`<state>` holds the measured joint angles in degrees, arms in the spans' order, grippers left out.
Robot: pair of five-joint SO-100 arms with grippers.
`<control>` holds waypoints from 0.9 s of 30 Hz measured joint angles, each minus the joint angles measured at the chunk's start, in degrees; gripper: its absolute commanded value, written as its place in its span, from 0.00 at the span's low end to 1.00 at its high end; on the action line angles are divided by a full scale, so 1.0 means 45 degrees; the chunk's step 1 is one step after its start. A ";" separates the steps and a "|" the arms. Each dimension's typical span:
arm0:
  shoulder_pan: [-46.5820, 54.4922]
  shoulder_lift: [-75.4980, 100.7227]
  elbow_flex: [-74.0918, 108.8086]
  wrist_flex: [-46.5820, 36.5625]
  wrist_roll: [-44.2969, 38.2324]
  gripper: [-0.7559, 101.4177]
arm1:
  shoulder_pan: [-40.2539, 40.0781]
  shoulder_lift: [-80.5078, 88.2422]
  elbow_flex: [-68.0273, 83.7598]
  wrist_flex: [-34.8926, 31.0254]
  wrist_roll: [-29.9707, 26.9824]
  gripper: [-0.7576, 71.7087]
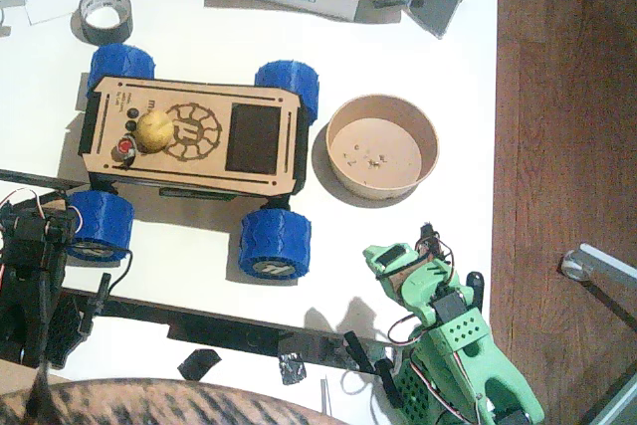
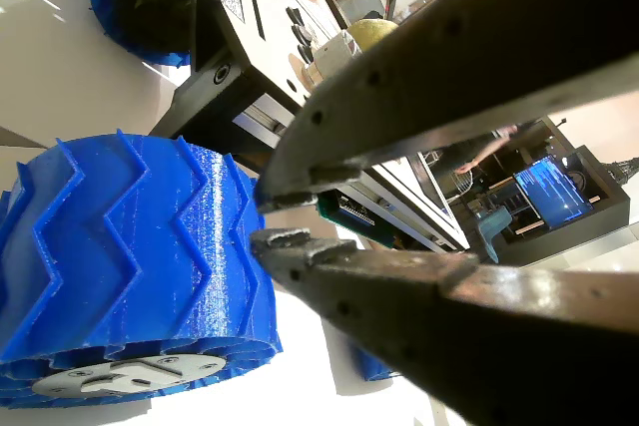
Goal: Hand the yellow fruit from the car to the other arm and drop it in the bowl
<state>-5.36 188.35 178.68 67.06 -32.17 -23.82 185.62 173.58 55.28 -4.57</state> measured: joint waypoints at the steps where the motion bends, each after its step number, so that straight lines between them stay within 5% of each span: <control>1: 0.0000 0.0000 0.0000 0.0000 0.0000 0.01 | 0.0000 0.0000 -0.0117 0.0215 0.0000 0.01; 5: -0.0020 -0.0234 0.0000 -0.0703 -0.0039 0.01 | 0.0566 0.0059 -0.0508 0.1211 0.0059 0.01; 20: -0.0039 -0.0273 0.0000 -0.0879 -0.0039 0.03 | 0.0742 0.0059 -0.0508 0.1328 0.0059 0.01; 27: 0.0098 -0.3574 -0.1523 -0.1816 -0.0039 0.03 | 0.0742 0.0059 -0.0508 0.1328 0.0059 0.01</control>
<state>-4.92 172.27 171.83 58.89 -32.34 -20.48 185.89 171.30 61.26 -4.31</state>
